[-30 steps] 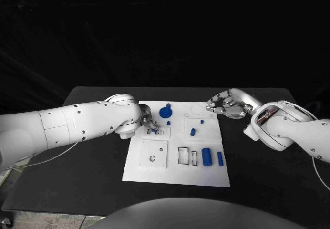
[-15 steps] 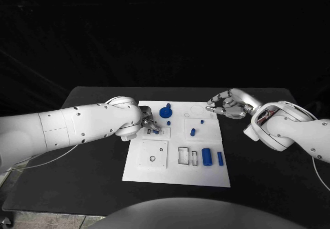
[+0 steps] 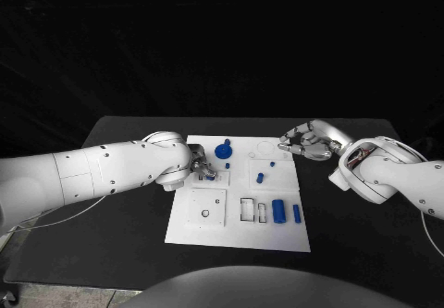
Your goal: Assemble the parts on the task board
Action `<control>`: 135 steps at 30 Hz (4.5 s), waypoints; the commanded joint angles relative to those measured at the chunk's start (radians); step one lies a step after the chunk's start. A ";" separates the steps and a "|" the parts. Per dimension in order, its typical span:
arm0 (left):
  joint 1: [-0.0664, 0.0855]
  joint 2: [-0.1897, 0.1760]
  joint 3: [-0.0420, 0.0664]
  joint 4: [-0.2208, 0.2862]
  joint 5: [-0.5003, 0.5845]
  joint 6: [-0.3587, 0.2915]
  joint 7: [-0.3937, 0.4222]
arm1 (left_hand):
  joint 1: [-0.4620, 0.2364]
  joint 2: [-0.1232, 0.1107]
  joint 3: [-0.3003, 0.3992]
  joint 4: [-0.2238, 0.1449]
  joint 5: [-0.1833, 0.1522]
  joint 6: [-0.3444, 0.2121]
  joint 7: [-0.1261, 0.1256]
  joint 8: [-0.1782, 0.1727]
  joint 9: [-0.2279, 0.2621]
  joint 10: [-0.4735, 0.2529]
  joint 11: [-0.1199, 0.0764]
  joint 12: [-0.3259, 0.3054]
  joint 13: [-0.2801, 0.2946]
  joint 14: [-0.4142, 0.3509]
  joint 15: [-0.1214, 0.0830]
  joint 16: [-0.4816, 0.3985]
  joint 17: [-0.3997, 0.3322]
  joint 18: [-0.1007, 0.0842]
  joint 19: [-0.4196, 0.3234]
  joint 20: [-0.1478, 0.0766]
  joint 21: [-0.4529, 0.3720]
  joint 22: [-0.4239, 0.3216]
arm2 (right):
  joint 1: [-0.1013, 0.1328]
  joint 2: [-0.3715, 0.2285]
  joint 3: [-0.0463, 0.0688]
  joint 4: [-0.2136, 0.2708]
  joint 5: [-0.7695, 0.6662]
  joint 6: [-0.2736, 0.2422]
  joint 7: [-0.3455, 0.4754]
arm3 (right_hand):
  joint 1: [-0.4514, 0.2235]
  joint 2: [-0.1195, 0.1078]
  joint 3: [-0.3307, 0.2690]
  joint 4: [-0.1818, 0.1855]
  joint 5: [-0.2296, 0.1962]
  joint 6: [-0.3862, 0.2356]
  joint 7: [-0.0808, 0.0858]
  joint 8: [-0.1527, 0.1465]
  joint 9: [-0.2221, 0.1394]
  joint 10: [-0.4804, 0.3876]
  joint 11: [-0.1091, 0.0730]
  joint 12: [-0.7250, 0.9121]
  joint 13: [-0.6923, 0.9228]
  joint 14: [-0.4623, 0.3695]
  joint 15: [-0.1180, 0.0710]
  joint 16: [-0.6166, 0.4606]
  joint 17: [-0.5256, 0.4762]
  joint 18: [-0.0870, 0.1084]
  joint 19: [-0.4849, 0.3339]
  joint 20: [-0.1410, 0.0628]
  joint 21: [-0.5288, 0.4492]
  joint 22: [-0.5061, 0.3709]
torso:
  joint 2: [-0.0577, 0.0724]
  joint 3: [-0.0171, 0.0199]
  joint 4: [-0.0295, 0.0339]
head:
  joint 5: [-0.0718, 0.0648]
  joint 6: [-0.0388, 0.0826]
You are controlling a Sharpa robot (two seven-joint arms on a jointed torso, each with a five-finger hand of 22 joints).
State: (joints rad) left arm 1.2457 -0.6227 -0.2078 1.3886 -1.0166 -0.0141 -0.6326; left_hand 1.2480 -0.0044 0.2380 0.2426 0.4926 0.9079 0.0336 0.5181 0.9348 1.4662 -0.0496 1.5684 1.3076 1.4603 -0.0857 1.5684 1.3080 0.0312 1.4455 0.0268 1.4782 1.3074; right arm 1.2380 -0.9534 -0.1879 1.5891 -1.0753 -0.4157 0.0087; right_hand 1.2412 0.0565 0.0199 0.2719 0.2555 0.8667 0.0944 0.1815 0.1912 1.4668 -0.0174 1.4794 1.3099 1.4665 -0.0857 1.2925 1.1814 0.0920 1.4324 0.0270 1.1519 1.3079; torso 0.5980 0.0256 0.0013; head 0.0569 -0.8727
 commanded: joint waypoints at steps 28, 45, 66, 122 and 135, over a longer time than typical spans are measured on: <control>-0.006 0.003 -0.003 -0.004 0.002 0.025 0.001 | -0.298 0.025 -0.175 0.047 -0.412 0.058 0.003 -0.046 0.012 0.105 0.021 0.002 0.263 0.110 0.013 0.002 0.263 0.013 -0.002 0.015 -0.010 0.110 | -0.001 0.003 0.000 -0.006 0.012 0.033 -0.017 | 0.020 0.009 0.012 -0.003 0.020 0.015 0.001 0.009 -0.004 0.016 0.012 -0.008 0.090 0.042 0.012 -0.010 -0.008 -0.006 -0.004 0.008 -0.013 0.125 | 0.000 0.0002 0.0001 | 0.003 0.000; 0.090 -0.029 0.013 0.077 -0.072 0.020 0.012 | -0.256 0.030 -0.205 0.044 -0.391 0.065 -0.012 0.005 0.075 0.105 0.008 0.002 0.263 0.110 0.001 0.002 0.263 0.009 0.012 0.004 -0.003 0.126 | -0.001 0.001 0.000 -0.010 0.015 0.025 -0.013 | 0.021 0.009 0.012 -0.003 0.023 0.017 0.001 0.009 -0.004 0.016 0.013 -0.009 0.089 0.042 0.013 -0.011 -0.009 -0.006 -0.004 0.009 -0.013 0.125 | -0.001 0.0004 -0.0001 | 0.001 0.000; 0.085 0.110 0.014 -0.079 -0.102 0.094 0.059 | -0.222 0.046 -0.209 0.043 -0.388 0.034 -0.009 0.005 0.099 0.105 0.009 0.002 0.263 0.110 0.001 0.002 0.263 0.010 0.009 0.003 -0.008 0.124 | -0.001 0.010 0.000 -0.014 0.022 0.030 0.000 | 0.020 0.009 0.011 -0.002 0.026 0.017 0.002 0.009 -0.005 0.016 0.013 -0.008 0.090 0.042 0.013 -0.011 -0.010 -0.006 -0.004 0.009 -0.014 0.125 | 0.001 -0.0006 -0.0008 | 0.002 0.000; 0.034 0.072 0.011 -0.260 -0.163 0.051 0.069 | -0.199 0.056 -0.264 0.046 -0.401 0.033 -0.016 0.045 0.179 0.105 0.004 0.002 0.263 0.110 -0.003 0.002 0.263 0.010 0.012 -0.001 -0.011 0.134 | -0.006 0.001 0.000 -0.016 0.024 0.044 0.001 | 0.028 0.011 0.015 -0.004 0.042 0.020 0.002 0.009 -0.008 0.016 0.014 -0.009 0.089 0.042 0.015 -0.010 -0.011 -0.006 -0.004 0.011 -0.015 0.126 | 0.000 0.0003 0.0009 | -0.004 0.000; 0.031 0.084 0.011 -0.278 -0.160 0.066 0.077 | -0.190 0.059 -0.267 0.045 -0.389 0.022 -0.013 0.035 0.179 0.105 0.006 0.002 0.263 0.110 -0.001 0.002 0.263 0.011 0.006 0.000 -0.017 0.129 | -0.006 0.002 0.000 -0.016 0.024 0.045 0.000 | 0.029 0.011 0.015 -0.004 0.045 0.021 0.002 0.009 -0.009 0.016 0.014 -0.009 0.089 0.042 0.015 -0.010 -0.011 -0.006 -0.004 0.011 -0.016 0.126 | 0.000 0.0004 0.0010 | -0.002 0.000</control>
State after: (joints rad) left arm 1.2766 -0.5411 -0.1966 1.1125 -1.1770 0.0258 -0.5607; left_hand 1.0577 0.0499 -0.0216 0.2862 0.0994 0.9383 0.0202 0.5566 1.1135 1.4661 -0.0389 1.5684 1.3074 1.4655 -0.0801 1.5684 1.3077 0.0314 1.4583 0.0286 1.4655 1.3073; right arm 1.2324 -0.9517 -0.1882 1.5728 -1.0524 -0.3802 0.0045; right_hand 1.2615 0.0683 0.0284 0.2690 0.2965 0.8804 0.0950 0.1855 0.1840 1.4605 -0.0058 1.4737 1.3099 1.4664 -0.0785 1.2848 1.1710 0.0921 1.4290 0.0306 1.1404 1.3074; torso 0.5979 0.0260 0.0021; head 0.0549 -0.8727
